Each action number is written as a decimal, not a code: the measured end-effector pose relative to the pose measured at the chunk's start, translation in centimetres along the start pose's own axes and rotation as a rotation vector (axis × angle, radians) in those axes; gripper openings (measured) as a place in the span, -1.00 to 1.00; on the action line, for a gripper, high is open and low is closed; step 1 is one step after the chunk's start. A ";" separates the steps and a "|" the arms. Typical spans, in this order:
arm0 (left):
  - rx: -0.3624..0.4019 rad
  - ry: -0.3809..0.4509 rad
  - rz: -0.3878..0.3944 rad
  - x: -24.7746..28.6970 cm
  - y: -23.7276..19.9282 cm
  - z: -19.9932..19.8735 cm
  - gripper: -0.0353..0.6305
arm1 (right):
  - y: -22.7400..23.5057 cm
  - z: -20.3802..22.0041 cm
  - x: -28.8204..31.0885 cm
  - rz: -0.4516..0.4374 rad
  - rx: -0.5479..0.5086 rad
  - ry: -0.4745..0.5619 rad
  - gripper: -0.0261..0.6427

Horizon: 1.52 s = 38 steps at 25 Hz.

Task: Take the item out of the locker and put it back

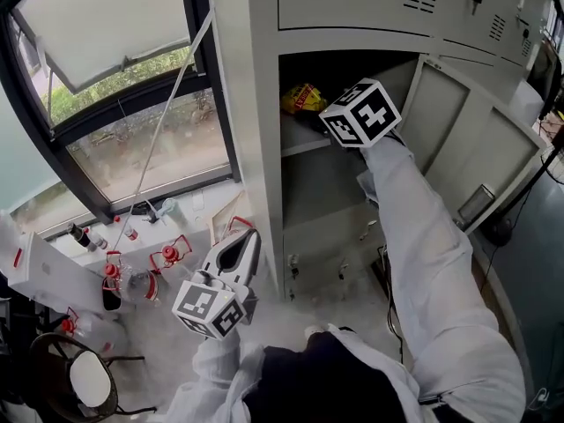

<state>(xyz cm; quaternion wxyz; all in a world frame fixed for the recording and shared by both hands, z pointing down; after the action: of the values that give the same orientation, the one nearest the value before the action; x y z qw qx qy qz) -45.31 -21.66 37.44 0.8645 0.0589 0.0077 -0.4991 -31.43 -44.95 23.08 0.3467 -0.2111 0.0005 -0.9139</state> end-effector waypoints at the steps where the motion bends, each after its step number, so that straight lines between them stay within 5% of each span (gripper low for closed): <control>1: 0.002 0.001 0.009 0.0 0.1 0.0 -0.87 | -0.1 -0.1 -0.6 0.012 0.003 0.015 -0.11; 18: 0.004 0.009 0.156 -1.6 1.6 -0.3 -0.87 | -5.6 3.8 -16.4 0.252 0.101 0.312 -0.12; 30: 0.003 -0.033 0.187 -4.7 1.7 1.3 -0.87 | -13.4 14.3 -25.1 0.417 0.281 0.391 -0.12; 38: -0.003 -0.050 0.180 -3.6 2.6 3.5 -0.87 | -13.8 23.3 -26.0 0.508 0.475 0.360 -0.13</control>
<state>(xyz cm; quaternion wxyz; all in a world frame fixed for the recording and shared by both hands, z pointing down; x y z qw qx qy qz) -45.04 -17.61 41.37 0.9058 0.0456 -0.0186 -0.4208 -13.71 -14.59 36.35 0.5954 0.0455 -0.0978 -0.7961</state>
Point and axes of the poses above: the fingertips, and each gripper's own axes: x forward along the fingers, y to its right, z out of its underside, the point moved 5 cm from there along -x, backward along the fingers, and after that the axes turned 15 degrees about x, right-handed, at the moved point
